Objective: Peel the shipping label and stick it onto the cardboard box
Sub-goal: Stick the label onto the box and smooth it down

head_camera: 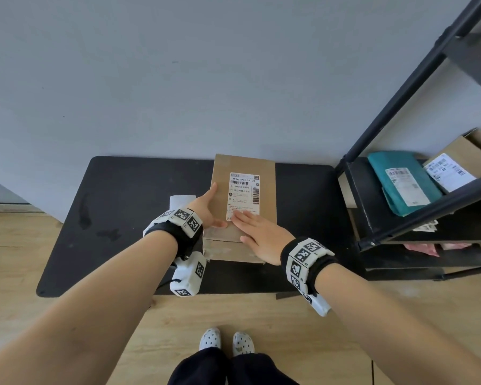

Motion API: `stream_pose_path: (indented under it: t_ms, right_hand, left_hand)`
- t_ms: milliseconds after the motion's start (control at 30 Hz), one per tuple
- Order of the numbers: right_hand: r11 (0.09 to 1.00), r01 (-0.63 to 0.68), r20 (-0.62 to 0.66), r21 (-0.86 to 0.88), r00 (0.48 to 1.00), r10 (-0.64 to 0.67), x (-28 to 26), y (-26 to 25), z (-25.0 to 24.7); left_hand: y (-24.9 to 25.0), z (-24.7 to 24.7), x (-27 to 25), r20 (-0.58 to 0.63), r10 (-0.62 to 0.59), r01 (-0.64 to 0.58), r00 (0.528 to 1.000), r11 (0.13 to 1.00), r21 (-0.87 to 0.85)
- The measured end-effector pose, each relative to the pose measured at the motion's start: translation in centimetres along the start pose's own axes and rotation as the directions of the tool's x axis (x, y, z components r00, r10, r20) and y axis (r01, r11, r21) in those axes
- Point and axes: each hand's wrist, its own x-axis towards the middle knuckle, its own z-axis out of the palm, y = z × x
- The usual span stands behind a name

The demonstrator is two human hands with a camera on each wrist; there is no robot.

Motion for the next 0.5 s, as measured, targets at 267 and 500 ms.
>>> stream_pose_path:
  t_ms: [267, 500]
  right_hand:
    - [0.998, -0.054, -0.071, -0.028, 0.996, 0.052, -2.0, 2.2, 0.3]
    - [0.989, -0.129, -0.099, -0.07, 0.988, 0.122, -1.5, 2.4, 0.5]
  left_hand:
    - [0.5, 0.3, -1.1, -0.028, 0.022, -0.019, 0.999, 0.995, 0.1]
    - [0.5, 1.4, -2.7, -0.039, 0.113, -0.085, 0.993, 0.894, 0.44]
